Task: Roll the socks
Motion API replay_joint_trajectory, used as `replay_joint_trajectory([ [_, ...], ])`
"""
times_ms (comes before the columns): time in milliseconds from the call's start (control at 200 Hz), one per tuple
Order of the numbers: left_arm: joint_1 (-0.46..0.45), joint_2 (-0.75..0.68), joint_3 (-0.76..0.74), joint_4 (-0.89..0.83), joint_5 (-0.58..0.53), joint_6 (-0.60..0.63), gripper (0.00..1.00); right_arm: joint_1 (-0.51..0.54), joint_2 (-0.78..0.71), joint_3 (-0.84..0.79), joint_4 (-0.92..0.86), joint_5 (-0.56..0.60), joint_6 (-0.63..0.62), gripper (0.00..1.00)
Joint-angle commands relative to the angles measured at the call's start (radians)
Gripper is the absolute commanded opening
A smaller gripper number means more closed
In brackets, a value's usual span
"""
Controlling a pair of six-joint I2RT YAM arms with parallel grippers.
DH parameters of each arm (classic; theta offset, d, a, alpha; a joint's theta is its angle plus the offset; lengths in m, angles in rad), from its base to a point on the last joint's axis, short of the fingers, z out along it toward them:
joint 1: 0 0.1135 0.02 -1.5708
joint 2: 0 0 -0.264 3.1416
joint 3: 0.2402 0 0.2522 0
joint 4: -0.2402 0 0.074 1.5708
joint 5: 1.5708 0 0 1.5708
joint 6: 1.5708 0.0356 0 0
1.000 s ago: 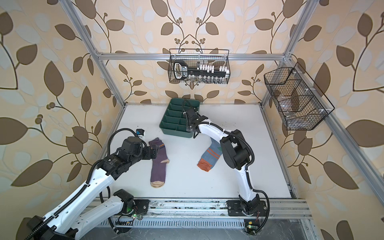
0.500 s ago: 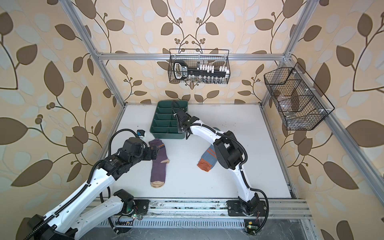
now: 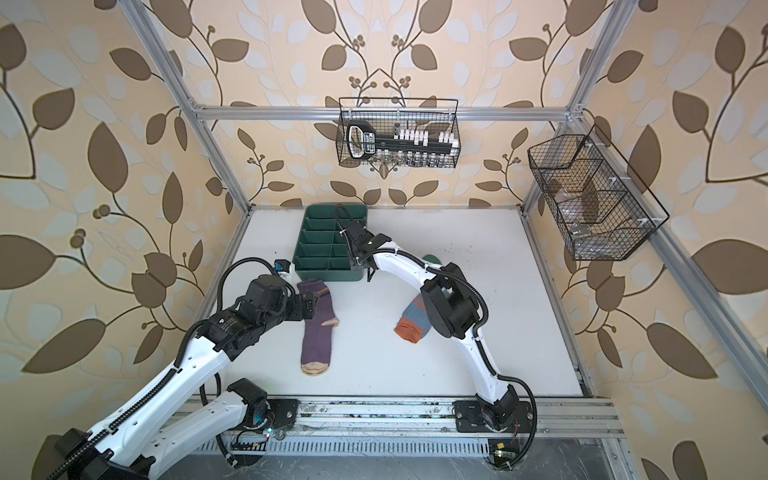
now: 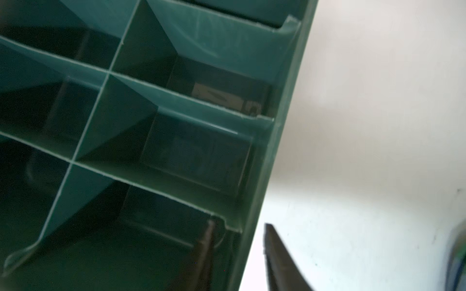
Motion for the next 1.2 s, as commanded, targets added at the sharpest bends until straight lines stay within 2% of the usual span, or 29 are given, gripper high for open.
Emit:
replay_joint_trajectory([
  [0, -0.009, -0.008, 0.000, 0.029, 0.007, 0.018, 0.99, 0.009, -0.063, 0.037, -0.061, -0.021, -0.032, 0.54],
  [145, -0.009, -0.014, -0.001, 0.050, 0.104, 0.041, 0.98, 0.007, -0.285, -0.088, -0.038, 0.000, -0.049, 0.63],
  [305, -0.026, -0.002, 0.014, 0.095, 0.219, 0.066, 0.99, -0.045, -0.647, -0.426, 0.055, 0.002, 0.019, 0.68],
  [480, -0.131, 0.063, 0.081, 0.102, 0.192, 0.146, 0.99, -0.233, -1.003, -0.852, 0.143, -0.174, 0.168, 0.74],
  [620, -0.245, 0.147, 0.113, 0.109, 0.159, 0.199, 0.99, -0.435, -1.155, -1.078, 0.142, -0.293, 0.212, 0.77],
  [705, -0.308, 0.199, 0.123, 0.127, 0.146, 0.211, 0.99, -0.523, -1.157, -1.135, 0.138, -0.365, 0.206, 0.77],
  [800, -0.364, 0.256, 0.139, 0.147, 0.138, 0.206, 0.99, -0.534, -1.095, -1.127, 0.148, -0.392, 0.184, 0.79],
  [935, -0.401, 0.317, 0.157, 0.173, 0.126, 0.154, 0.99, -0.491, -0.928, -1.061, 0.184, -0.420, 0.166, 0.81],
  [1100, -0.404, 0.346, 0.139, 0.237, 0.089, 0.064, 0.99, -0.408, -0.686, -0.894, 0.158, -0.409, 0.119, 0.82],
  [1195, -0.404, 0.370, 0.142, 0.266, 0.090, 0.050, 0.94, -0.381, -0.581, -0.805, 0.146, -0.397, 0.102, 0.82],
])
